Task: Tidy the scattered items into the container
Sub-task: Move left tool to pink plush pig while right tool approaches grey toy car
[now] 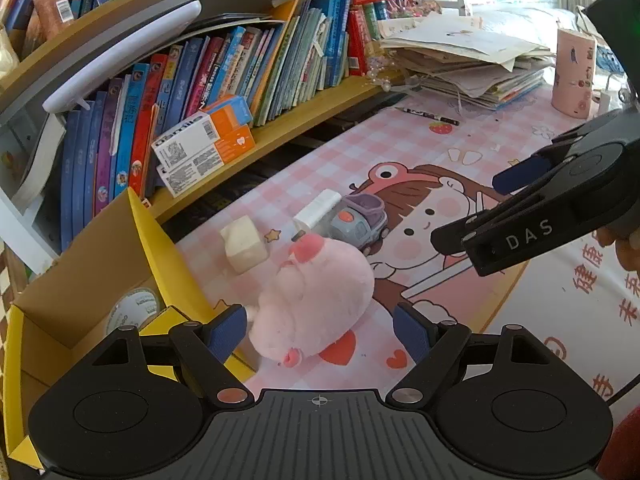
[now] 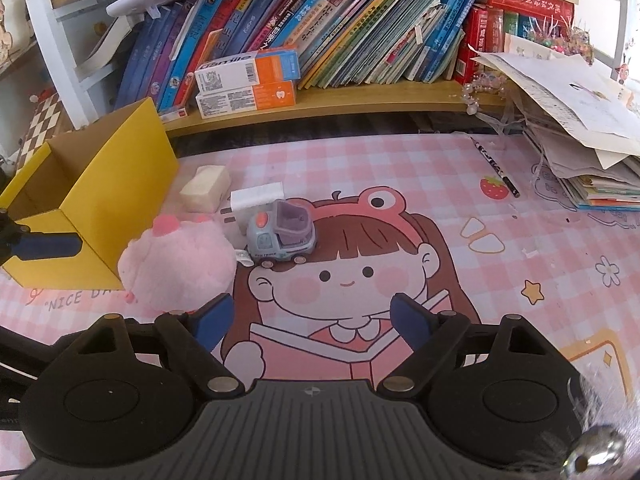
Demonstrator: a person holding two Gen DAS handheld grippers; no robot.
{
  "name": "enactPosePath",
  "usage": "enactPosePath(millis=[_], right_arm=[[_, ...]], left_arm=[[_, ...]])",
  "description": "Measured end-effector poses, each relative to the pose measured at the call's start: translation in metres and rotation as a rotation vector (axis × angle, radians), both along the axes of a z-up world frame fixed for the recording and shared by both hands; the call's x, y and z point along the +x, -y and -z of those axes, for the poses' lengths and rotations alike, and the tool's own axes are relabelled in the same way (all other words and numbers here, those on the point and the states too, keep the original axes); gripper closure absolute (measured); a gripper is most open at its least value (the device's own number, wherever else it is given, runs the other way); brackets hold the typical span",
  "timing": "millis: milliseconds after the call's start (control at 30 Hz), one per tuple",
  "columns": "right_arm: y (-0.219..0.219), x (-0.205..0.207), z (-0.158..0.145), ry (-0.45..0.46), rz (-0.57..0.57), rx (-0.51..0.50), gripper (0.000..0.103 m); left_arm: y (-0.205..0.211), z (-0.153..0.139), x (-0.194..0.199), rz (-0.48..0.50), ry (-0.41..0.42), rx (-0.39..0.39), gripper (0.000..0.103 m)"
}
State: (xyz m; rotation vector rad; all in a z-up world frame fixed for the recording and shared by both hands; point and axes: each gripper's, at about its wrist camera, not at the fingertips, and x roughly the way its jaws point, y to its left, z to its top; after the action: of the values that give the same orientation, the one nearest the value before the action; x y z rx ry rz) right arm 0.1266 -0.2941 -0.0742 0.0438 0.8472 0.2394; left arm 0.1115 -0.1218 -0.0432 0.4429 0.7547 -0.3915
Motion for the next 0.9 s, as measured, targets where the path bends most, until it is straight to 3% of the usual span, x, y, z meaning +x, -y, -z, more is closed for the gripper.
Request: enactPosePath(millis=[133, 233, 700, 900], right_arm=[[-0.001, 0.005, 0.002, -0.002, 0.0, 0.004, 0.019], [-0.001, 0.009, 0.004, -0.006, 0.002, 0.007, 0.02], [-0.006, 0.031, 0.012, -0.014, -0.01, 0.023, 0.023], [-0.01, 0.044, 0.017, -0.022, -0.021, 0.039, 0.03]], left_arm=[[0.004, 0.001, 0.003, 0.012, 0.004, 0.0, 0.021], [0.009, 0.003, 0.005, 0.028, 0.01, 0.011, 0.027], [0.019, 0.017, 0.018, 0.041, 0.013, 0.062, 0.028], [0.026, 0.023, 0.021, 0.059, 0.02, 0.086, 0.031]])
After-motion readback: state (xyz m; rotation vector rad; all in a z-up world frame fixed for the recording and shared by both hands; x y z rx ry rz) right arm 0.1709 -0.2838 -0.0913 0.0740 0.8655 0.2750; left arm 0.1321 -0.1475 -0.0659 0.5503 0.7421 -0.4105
